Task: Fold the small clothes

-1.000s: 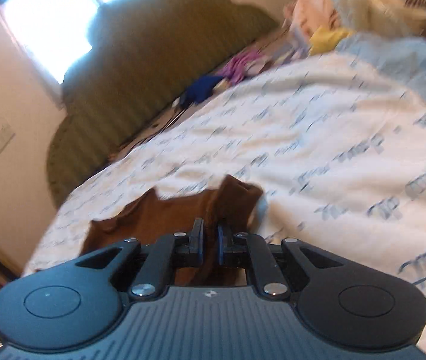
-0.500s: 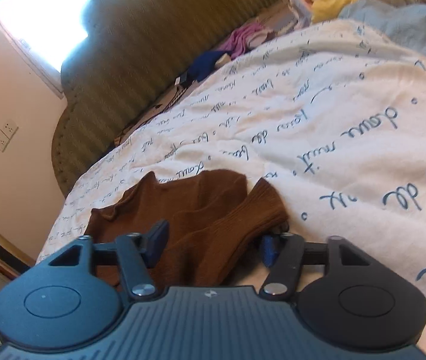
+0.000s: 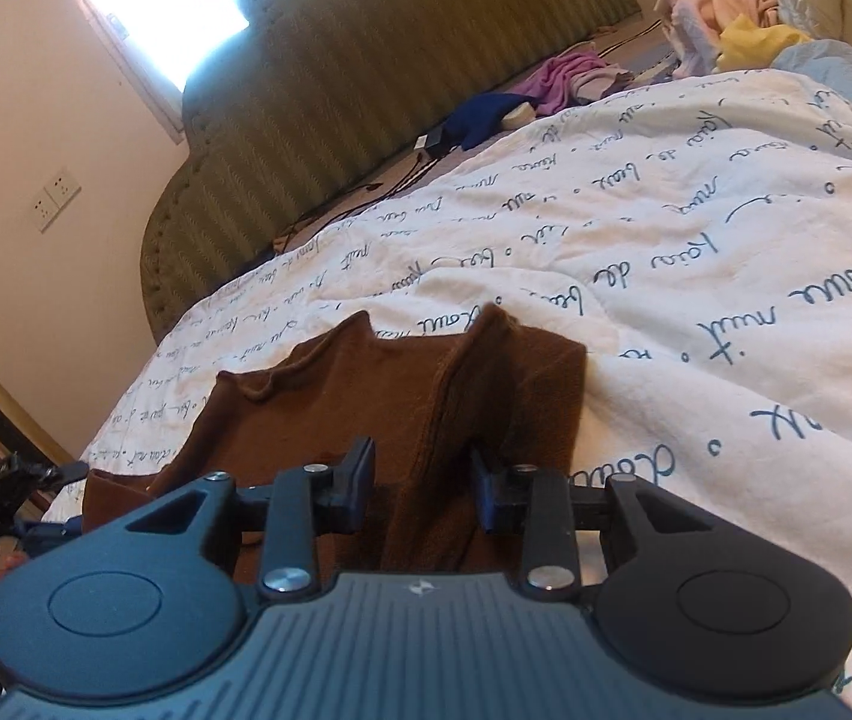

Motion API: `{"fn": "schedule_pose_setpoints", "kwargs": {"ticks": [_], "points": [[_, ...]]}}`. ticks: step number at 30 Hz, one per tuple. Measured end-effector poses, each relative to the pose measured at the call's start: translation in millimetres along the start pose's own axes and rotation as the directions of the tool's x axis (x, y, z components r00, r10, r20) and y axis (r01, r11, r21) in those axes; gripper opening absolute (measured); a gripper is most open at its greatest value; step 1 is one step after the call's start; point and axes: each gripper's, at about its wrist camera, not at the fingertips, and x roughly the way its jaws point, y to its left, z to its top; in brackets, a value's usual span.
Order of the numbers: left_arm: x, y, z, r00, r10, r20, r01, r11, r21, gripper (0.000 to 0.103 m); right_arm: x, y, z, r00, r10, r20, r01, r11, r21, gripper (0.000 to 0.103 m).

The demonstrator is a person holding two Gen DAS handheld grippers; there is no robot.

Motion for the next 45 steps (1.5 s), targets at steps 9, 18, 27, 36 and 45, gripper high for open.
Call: {"fn": "schedule_pose_setpoints", "kwargs": {"ticks": [9, 18, 27, 36, 45], "points": [[31, -20, -20, 0.993, 0.121, -0.011, -0.115, 0.969, 0.216, 0.008, 8, -8, 2, 0.999, 0.029, -0.018, -0.028, 0.998, 0.062, 0.039], [-10, -50, 8, 0.952, 0.219, 0.212, -0.285, 0.887, 0.362, 0.006, 20, 18, 1, 0.999, -0.044, -0.030, 0.043, 0.998, -0.045, 0.054], [14, 11, 12, 0.923, 0.365, 0.126, -0.386, 0.868, 0.312, 0.021, 16, 10, 7, 1.000, 0.011, 0.000, -0.011, 0.996, 0.088, 0.072], [-33, 4, -8, 0.903, 0.252, 0.348, -0.342, 0.912, 0.226, 0.044, 23, 65, 3, 0.994, -0.105, 0.007, 0.104, 0.968, -0.227, 0.072], [15, -58, -70, 0.936, 0.315, 0.157, -0.344, 0.728, 0.592, 0.051, 79, 104, -29, 0.956, -0.294, -0.023, 0.226, 0.782, -0.581, 0.051]]}}
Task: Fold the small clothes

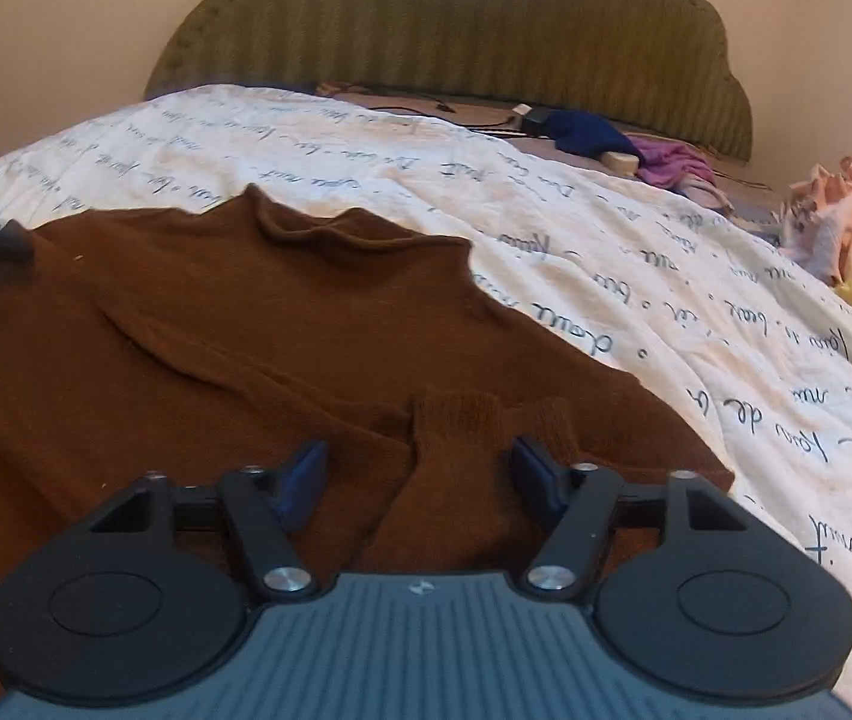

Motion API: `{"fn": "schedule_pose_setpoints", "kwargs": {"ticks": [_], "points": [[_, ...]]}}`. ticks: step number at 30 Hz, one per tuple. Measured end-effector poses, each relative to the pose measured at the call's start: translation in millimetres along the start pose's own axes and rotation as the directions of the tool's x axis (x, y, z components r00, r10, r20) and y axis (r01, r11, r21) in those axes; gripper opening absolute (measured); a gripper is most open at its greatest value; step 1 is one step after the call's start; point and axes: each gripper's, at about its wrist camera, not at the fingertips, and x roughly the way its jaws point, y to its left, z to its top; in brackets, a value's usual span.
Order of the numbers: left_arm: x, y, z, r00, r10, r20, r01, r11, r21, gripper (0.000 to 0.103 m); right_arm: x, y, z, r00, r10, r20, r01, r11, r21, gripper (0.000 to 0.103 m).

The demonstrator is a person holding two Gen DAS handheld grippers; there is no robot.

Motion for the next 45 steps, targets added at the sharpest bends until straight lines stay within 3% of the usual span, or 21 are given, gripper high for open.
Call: {"fn": "schedule_pose_setpoints", "kwargs": {"ticks": [2, 7, 11, 13, 15, 17, 18, 21, 22, 23, 25, 26, 28, 30, 32, 34, 37, 39, 41, 42, 45], "points": [[7, -2, -8, 0.999, 0.044, 0.028, -0.046, 0.998, 0.053, 0.052, -9, -23, -3, 1.000, -0.006, 0.012, 0.005, 0.992, 0.122, 0.030], [9, 8, -15, 0.998, 0.033, 0.049, -0.034, 0.999, 0.035, 0.053, -41, -104, -44, 0.999, -0.035, 0.031, 0.017, 0.886, 0.464, 0.033], [4, -4, -12, 0.994, 0.085, 0.066, -0.089, 0.993, 0.072, 0.054, -83, -118, -60, 0.983, -0.053, 0.176, -0.057, 0.819, 0.570, 0.035], [-8, -19, -14, 0.985, 0.147, 0.093, -0.157, 0.981, 0.111, 0.055, -95, -110, -55, 0.972, -0.028, 0.232, -0.109, 0.826, 0.554, 0.039], [-26, -37, -14, 0.983, 0.125, 0.138, -0.145, 0.979, 0.144, 0.078, -89, -95, -41, 0.970, 0.073, 0.233, -0.184, 0.846, 0.500, 0.047], [-36, -59, -15, 0.977, 0.111, 0.181, -0.147, 0.969, 0.199, 0.091, -76, -72, -25, 0.982, 0.069, 0.178, -0.140, 0.895, 0.424, 0.050], [-34, -69, -15, 0.973, 0.132, 0.191, -0.175, 0.958, 0.226, 0.091, -66, -64, -19, 0.985, 0.070, 0.157, -0.129, 0.906, 0.402, 0.051], [-3, -74, -15, 0.965, 0.229, 0.129, -0.257, 0.925, 0.278, 0.090, -22, -60, -16, 0.990, 0.137, 0.028, -0.136, 0.891, 0.434, 0.062], [13, -65, -17, 0.957, 0.277, 0.092, -0.292, 0.915, 0.280, 0.092, -12, -60, -20, 0.992, 0.129, 0.015, -0.123, 0.899, 0.419, 0.061], [23, -48, -19, 0.954, 0.281, 0.101, -0.297, 0.925, 0.236, 0.103, -10, -60, -26, 0.992, 0.117, 0.055, -0.129, 0.919, 0.372, 0.061], [30, -10, -6, 0.972, 0.233, 0.004, -0.233, 0.970, 0.067, 0.103, -9, -61, -31, 0.993, 0.105, 0.062, -0.120, 0.929, 0.351, 0.061], [33, 1, -3, 0.969, 0.246, -0.016, -0.245, 0.969, 0.022, 0.103, -14, -61, -31, 0.992, 0.109, 0.063, -0.124, 0.923, 0.364, 0.061], [25, 4, -2, 0.961, 0.275, -0.028, -0.275, 0.961, 0.014, 0.103, -32, -59, -28, 0.992, 0.100, 0.072, -0.120, 0.909, 0.399, 0.062], [2, -7, -6, 0.953, 0.302, 0.007, -0.302, 0.953, 0.029, 0.089, -54, -51, -29, 0.986, 0.123, 0.108, -0.158, 0.894, 0.420, 0.067], [-27, -24, -13, 0.975, 0.217, 0.052, -0.219, 0.975, 0.042, 0.091, -70, -37, -32, 0.972, 0.187, 0.145, -0.228, 0.903, 0.365, 0.070], [-44, -45, -20, 0.985, 0.152, 0.077, -0.157, 0.985, 0.069, 0.096, -69, -22, -32, 0.971, 0.200, 0.128, -0.232, 0.914, 0.332, 0.071], [-16, -72, -39, 0.977, 0.214, 0.002, -0.211, 0.958, 0.193, 0.103, -37, -4, -38, 0.989, 0.145, -0.001, -0.138, 0.945, 0.296, 0.072], [-16, -66, -42, 0.974, 0.227, 0.016, -0.227, 0.964, 0.141, 0.103, -37, 7, -45, 0.998, 0.057, 0.033, -0.062, 0.981, 0.186, 0.072], [-36, -60, -40, 0.972, 0.234, -0.012, -0.233, 0.970, 0.076, 0.094, -53, 20, -45, 0.999, -0.043, -0.002, 0.043, 0.980, 0.197, 0.072], [-51, -60, -43, 0.977, 0.214, -0.009, -0.213, 0.975, 0.061, 0.094, -63, 28, -47, 0.999, -0.044, -0.018, 0.047, 0.976, 0.212, 0.074], [-97, -69, -70, 0.995, 0.103, -0.003, -0.103, 0.994, 0.043, 0.103, -94, 57, -75, 0.989, 0.147, 0.027, -0.150, 0.970, 0.194, 0.079]]}}
